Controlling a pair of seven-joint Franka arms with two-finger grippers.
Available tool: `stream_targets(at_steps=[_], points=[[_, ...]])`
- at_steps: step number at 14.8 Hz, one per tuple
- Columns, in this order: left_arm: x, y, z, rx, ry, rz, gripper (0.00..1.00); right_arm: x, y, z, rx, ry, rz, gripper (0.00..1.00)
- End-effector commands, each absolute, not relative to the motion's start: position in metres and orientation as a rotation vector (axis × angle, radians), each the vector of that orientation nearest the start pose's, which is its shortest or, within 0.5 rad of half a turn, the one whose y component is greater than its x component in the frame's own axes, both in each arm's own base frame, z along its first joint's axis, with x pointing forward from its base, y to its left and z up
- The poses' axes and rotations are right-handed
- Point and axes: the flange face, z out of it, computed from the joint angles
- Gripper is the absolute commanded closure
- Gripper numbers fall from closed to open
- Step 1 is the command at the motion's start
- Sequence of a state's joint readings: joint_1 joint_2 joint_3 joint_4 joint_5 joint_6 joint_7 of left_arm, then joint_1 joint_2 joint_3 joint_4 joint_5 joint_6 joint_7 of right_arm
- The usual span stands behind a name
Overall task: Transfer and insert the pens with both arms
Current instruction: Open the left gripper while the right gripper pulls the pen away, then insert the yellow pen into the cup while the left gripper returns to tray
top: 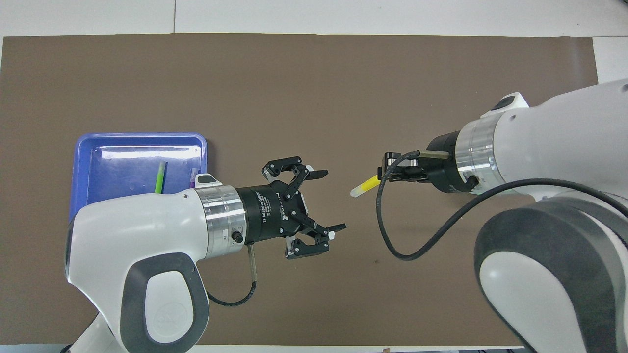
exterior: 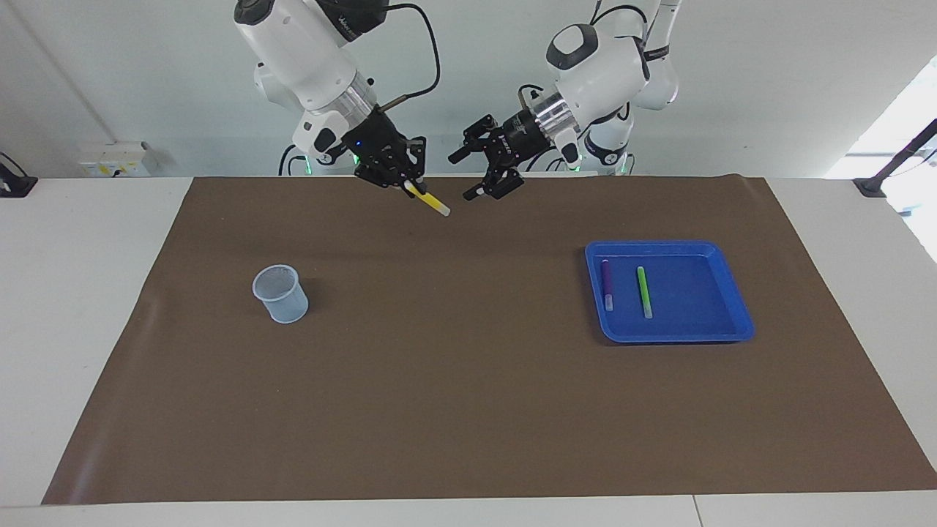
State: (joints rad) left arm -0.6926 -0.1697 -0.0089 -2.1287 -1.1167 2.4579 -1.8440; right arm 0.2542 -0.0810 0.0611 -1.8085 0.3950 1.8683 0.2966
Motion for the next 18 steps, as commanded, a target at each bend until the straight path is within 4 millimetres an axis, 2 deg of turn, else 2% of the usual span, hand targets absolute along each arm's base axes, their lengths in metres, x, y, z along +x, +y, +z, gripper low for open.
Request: stream_targets(at_steps=[1, 3, 5, 8, 12, 13, 15, 18], points=[[0.408, -0.338, 0.534, 1.341, 1.871, -0.897, 0.00, 0.511, 0.173, 0.574, -2.854, -0.023, -0.063, 1.00], [0.412, -0.323, 0.524, 1.345, 1.899, -0.865, 0.00, 0.514, 0.139, 0.562, -2.922, -0.106, -0.088, 1.00], [0.421, -0.308, 0.522, 1.440, 1.888, -0.758, 0.00, 0.518, 0.102, 0.555, -2.973, -0.199, -0.105, 1.00], [0.431, -0.289, 0.517, 1.580, 1.815, -0.685, 0.00, 0.518, 0.063, 0.546, -3.035, -0.353, -0.106, 1.00], [0.443, -0.252, 0.507, 1.918, 1.659, -0.528, 0.00, 0.512, 0.006, 0.529, -3.058, -0.495, -0.145, 1.00], [0.446, -0.239, 0.505, 1.981, 1.612, -0.511, 0.00, 0.510, -0.003, 0.520, -3.060, -0.516, -0.163, 1.00], [0.451, -0.212, 0.499, 2.166, 1.457, -0.462, 0.00, 0.505, -0.006, 0.512, -3.061, -0.528, -0.180, 1.00], [0.457, -0.179, 0.493, 2.390, 1.216, -0.368, 0.00, 0.510, -0.017, 0.501, -3.071, -0.491, -0.211, 1.00]])
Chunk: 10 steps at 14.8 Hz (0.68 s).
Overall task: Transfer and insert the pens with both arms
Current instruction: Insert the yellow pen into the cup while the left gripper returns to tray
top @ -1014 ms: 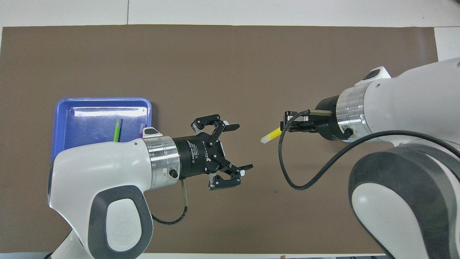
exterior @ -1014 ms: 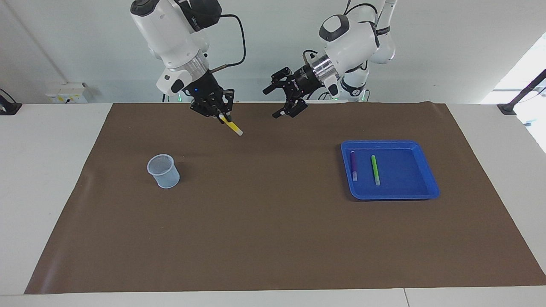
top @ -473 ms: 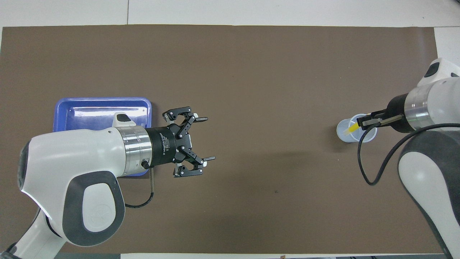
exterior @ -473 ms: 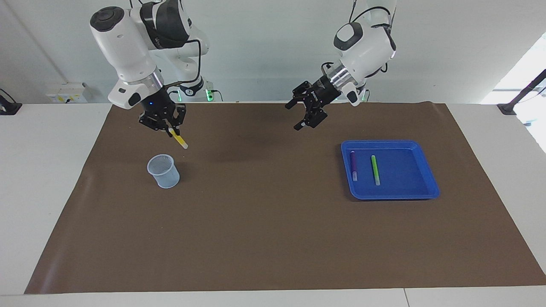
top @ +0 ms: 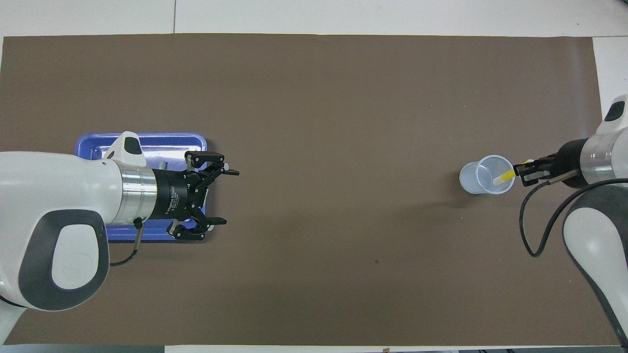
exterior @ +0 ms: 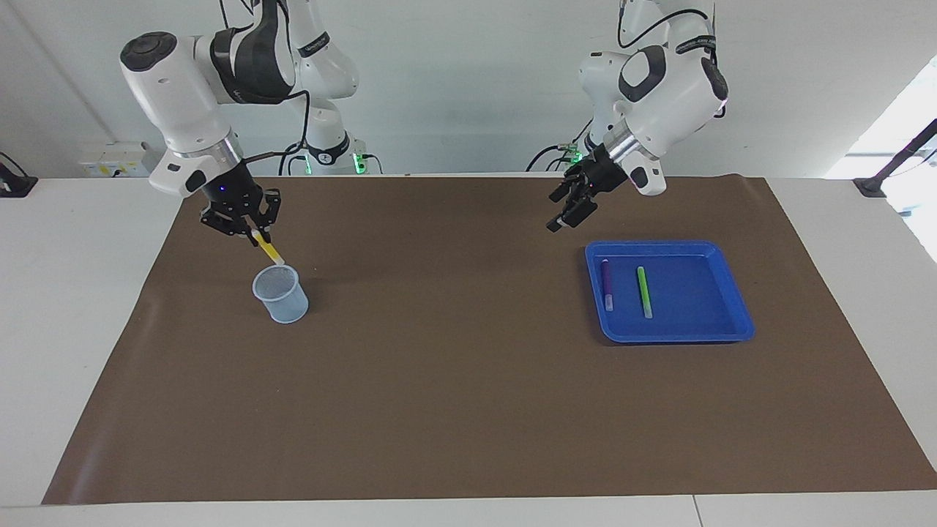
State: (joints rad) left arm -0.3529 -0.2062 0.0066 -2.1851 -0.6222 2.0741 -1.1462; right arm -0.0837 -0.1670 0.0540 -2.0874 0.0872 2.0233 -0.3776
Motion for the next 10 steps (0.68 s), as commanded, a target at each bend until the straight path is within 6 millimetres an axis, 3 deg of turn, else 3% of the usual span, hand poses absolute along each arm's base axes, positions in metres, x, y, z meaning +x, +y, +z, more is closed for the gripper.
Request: stream_targets(at_steps=[1, 4, 7, 10], points=[[0.459, -0.166, 0.489, -3.192, -1.497, 0.456, 0.00, 0.512, -0.020, 0.494, -3.073, -0.485, -0.223, 1.00], [0.470, -0.124, 0.477, -3.242, -1.316, 0.386, 0.00, 0.516, -0.023, 0.474, -3.078, -0.471, -0.256, 1.00], [0.481, -0.103, 0.456, -3.277, -1.070, 0.324, 0.00, 0.516, -0.028, 0.452, -3.082, -0.453, -0.261, 1.00], [0.485, -0.093, 0.451, -3.255, -1.036, 0.299, 0.00, 0.509, -0.029, 0.430, -3.084, -0.467, -0.256, 1.00]])
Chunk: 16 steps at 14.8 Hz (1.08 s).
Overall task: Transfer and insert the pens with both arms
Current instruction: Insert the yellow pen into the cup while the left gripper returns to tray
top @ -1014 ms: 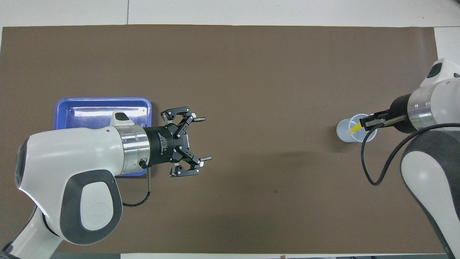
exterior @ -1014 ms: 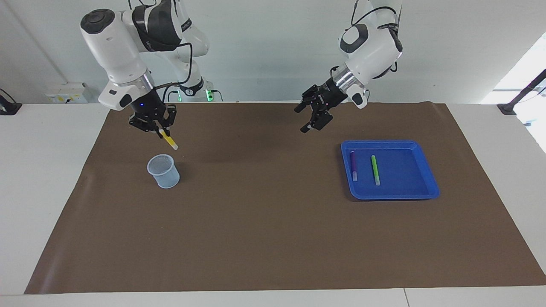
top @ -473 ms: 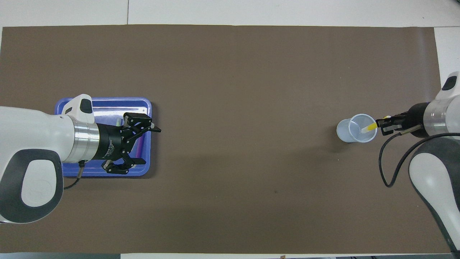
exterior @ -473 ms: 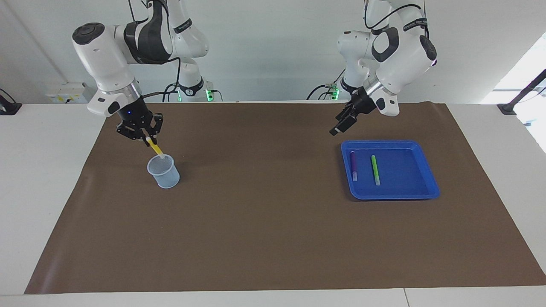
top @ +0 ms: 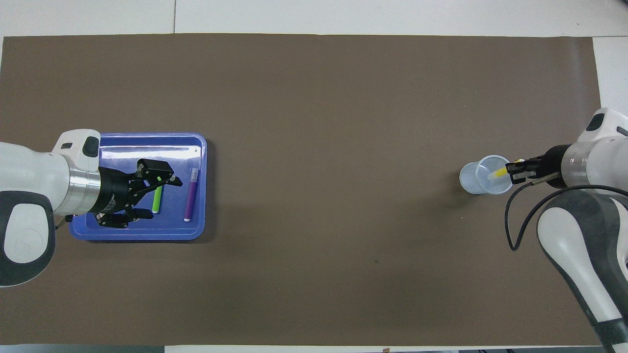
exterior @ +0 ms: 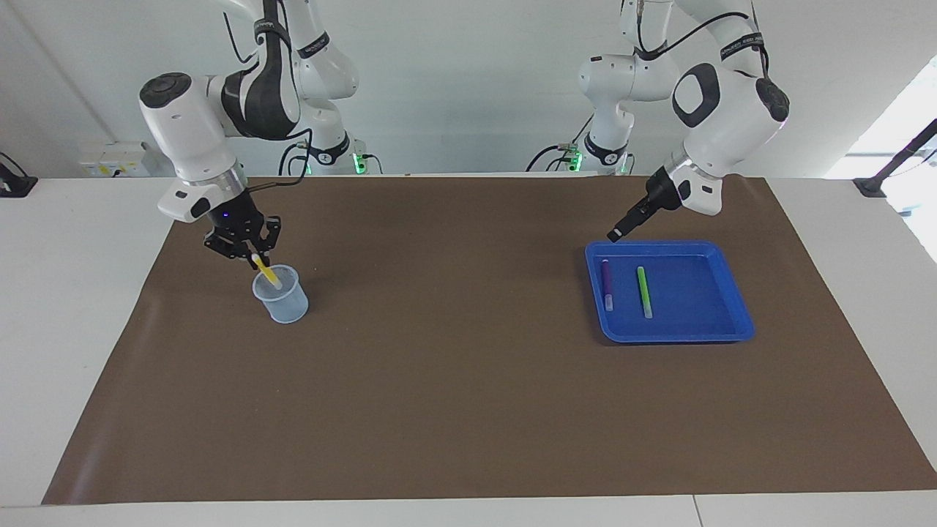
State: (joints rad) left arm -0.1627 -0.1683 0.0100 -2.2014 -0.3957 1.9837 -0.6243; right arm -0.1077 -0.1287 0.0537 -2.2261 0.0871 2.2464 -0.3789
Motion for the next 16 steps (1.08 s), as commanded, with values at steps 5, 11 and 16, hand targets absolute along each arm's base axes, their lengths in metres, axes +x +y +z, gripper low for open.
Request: stream_targets(at_steps=[5, 11, 16], points=[[0.499, -0.083, 0.463, -3.209, -0.961, 0.214, 0.00, 0.498, -0.039, 0.403, -3.084, -0.538, -0.275, 1.00], [0.510, -0.075, 0.446, -3.282, -0.542, 0.114, 0.00, 0.490, -0.040, 0.385, -3.084, -0.580, -0.293, 0.68], [0.536, -0.063, 0.389, -3.289, -0.037, 0.043, 0.00, 0.499, -0.039, 0.400, -3.083, -0.578, -0.312, 0.00]])
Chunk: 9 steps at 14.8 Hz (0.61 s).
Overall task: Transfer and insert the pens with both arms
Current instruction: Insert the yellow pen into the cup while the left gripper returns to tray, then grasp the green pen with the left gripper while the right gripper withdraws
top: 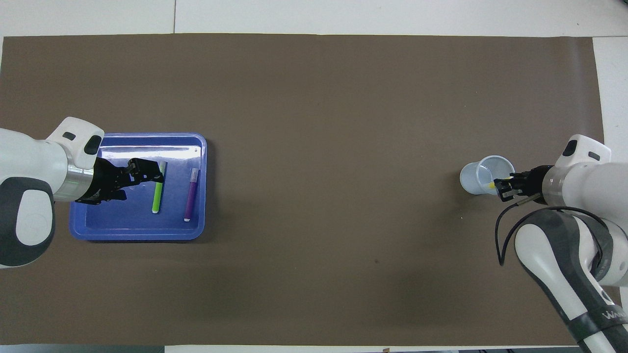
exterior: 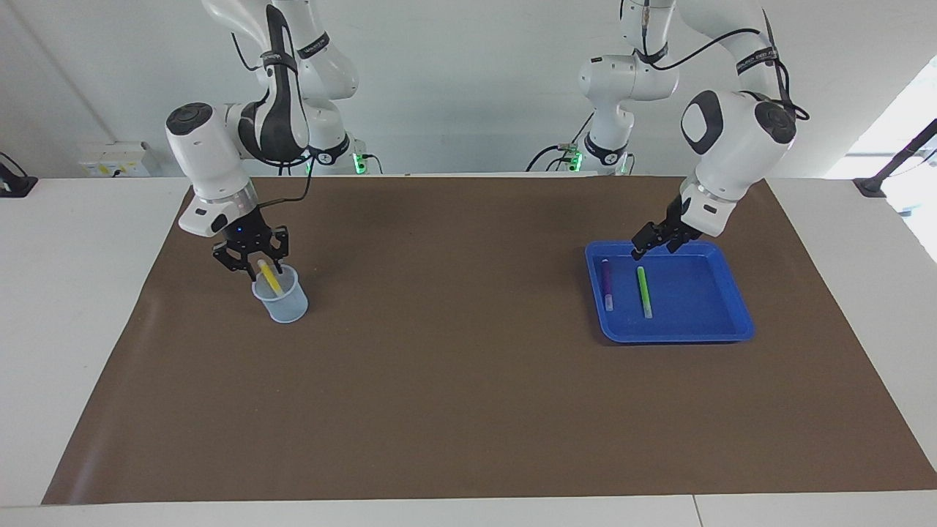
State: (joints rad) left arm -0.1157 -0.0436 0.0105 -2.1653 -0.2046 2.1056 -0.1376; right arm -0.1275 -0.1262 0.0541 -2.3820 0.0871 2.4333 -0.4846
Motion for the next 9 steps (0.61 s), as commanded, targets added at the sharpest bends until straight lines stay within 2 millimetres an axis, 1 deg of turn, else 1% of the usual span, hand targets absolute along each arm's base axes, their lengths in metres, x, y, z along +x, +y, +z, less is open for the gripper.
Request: stream_targets(at_steps=[1, 3, 5, 8, 9], points=[[0.541, -0.061, 0.374, -3.285, 0.059, 0.030, 0.01, 0.502, -0.039, 0.410, -3.081, -0.576, -0.313, 0.00], [0.547, -0.058, 0.351, -3.246, 0.261, 0.027, 0.02, 0.509, -0.040, 0.433, -3.077, -0.574, -0.295, 0.00], [0.550, -0.056, 0.337, -3.181, 0.384, 0.037, 0.09, 0.516, -0.042, 0.456, -3.077, -0.538, -0.299, 0.00], [0.553, -0.057, 0.321, -3.168, 0.400, 0.042, 0.20, 0.525, -0.043, 0.489, -3.088, -0.369, -0.272, 0.00], [0.553, -0.058, 0.318, -3.167, 0.402, 0.047, 0.24, 0.526, -0.043, 0.498, -3.091, -0.300, -0.252, 0.00]])
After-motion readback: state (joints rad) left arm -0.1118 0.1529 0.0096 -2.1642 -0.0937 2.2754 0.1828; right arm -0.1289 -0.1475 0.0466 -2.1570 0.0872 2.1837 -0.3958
